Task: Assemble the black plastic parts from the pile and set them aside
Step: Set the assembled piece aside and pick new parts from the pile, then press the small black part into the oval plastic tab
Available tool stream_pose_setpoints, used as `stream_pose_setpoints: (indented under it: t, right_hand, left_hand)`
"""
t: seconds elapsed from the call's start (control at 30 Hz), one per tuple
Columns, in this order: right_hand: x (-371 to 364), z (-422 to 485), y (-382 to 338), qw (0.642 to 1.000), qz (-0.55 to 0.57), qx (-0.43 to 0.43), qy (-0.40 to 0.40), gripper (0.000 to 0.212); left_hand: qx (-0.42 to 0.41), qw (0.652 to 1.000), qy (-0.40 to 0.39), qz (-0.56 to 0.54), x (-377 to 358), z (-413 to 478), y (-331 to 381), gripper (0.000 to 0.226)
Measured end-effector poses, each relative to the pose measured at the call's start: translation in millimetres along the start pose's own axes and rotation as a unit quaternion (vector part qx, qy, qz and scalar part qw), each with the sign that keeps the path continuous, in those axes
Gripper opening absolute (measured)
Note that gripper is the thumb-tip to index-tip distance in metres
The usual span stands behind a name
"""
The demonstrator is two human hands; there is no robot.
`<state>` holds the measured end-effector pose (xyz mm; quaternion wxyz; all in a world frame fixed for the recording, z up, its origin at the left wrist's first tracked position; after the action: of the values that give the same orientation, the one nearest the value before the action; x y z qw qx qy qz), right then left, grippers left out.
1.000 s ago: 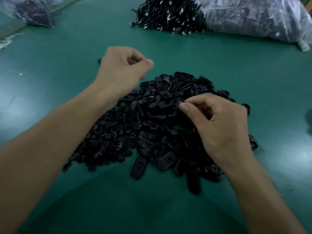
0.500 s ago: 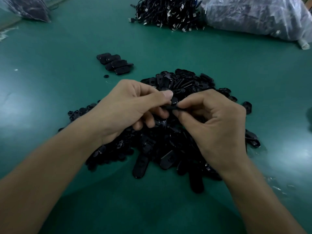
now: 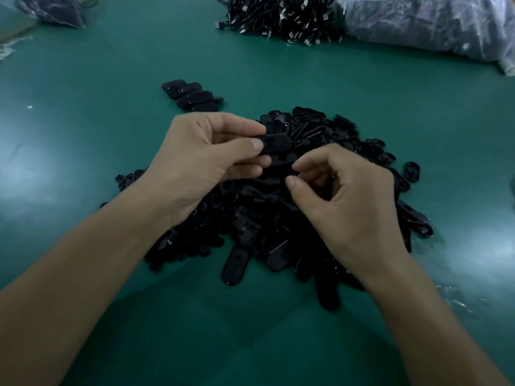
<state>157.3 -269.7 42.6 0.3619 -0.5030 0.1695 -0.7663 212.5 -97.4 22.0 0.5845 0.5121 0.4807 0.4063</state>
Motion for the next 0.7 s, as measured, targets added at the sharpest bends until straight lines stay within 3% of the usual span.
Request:
stream_pose_setpoints:
  t: [0.13,0.4,0.53,0.7]
  right_hand:
    - [-14.2,-0.1,-5.9,0.995,-0.057,0.0,-0.081,0.003]
    - [-48.8,9.8,-48.3,0.96,-0.15,0.048,-0.233,0.022]
    - [-67.5,14.6,-61.5,0.942,-0.201,0.061,-0.26,0.029]
    - [-76.0,14.3,-62.5,0.942,-0.211,0.053,-0.256,0.019]
  left_hand:
    - [-0.022,0.998,0.066,0.007,13.7,2.9,1.7,0.013]
    - [-0.041,0.993,0.106,-0.028,28.0,6.0,3.9,0.013]
    - [-0.05,0.992,0.113,0.0,30.7,8.1,2.7,0.012]
    - [-0.058,0.991,0.123,0.021,34.4,9.8,1.2,0.013]
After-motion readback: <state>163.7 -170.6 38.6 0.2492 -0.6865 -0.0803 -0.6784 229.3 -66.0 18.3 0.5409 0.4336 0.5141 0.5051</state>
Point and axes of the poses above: each hand's wrist, its own z-axis towards the middle knuckle, its own x-axis out of the back of the hand, y = z × x, the point moved 7 cm from there along z, towards the middle knuckle, and after that the axes turned 4 degrees about -y, right-handed, at the moved point
